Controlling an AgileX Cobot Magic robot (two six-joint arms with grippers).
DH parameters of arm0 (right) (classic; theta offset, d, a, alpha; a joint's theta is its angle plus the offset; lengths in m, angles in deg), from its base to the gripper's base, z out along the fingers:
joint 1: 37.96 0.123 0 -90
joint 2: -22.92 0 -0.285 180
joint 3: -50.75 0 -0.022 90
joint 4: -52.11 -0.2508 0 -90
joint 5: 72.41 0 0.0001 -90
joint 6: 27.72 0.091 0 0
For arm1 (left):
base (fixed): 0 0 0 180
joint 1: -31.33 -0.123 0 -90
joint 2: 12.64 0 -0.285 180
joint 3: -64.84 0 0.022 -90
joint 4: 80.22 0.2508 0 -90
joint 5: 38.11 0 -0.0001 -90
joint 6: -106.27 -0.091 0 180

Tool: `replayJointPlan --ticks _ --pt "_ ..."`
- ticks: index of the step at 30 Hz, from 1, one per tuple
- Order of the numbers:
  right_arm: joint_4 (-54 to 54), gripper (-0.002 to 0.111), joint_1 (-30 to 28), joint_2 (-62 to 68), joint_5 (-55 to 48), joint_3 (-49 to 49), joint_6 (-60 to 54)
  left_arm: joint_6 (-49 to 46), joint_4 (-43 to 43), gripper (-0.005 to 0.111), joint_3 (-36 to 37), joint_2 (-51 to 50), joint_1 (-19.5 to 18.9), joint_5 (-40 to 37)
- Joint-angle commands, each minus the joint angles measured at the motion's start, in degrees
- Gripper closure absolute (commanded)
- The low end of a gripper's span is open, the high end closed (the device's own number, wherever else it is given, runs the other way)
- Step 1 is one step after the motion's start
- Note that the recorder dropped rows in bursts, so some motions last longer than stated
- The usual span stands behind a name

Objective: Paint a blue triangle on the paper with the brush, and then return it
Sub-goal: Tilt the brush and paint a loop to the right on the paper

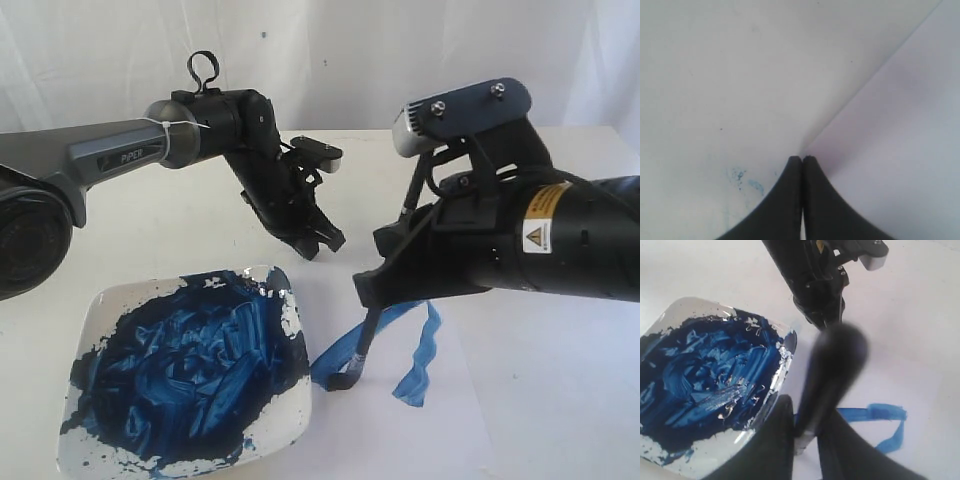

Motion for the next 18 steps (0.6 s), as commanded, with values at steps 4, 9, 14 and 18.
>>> replayJointPlan --ticks 4,9,14,18 --pt "8.03 0.108 -0.07 -5.53 -12.09 -0.81 1.17 0.15 -0.41 0.107 0.14 -0.52 0.18 -1.2" --pt "9.12 0.108 -0.07 -8.44 -18.4 -0.81 1.93 0.15 -0.41 0.107 0.14 -0.52 0.18 -1.2" --pt "13.28 0.108 -0.07 -11.63 -23.49 -0.81 5.43 0.15 -0.41 0.107 0.14 -0.52 0.18 -1.2" --pt "14.26 0.108 -0.07 -14.05 -22.64 -0.81 6.46 0.15 -0.41 0.107 0.14 -0.52 0.18 -1.2"
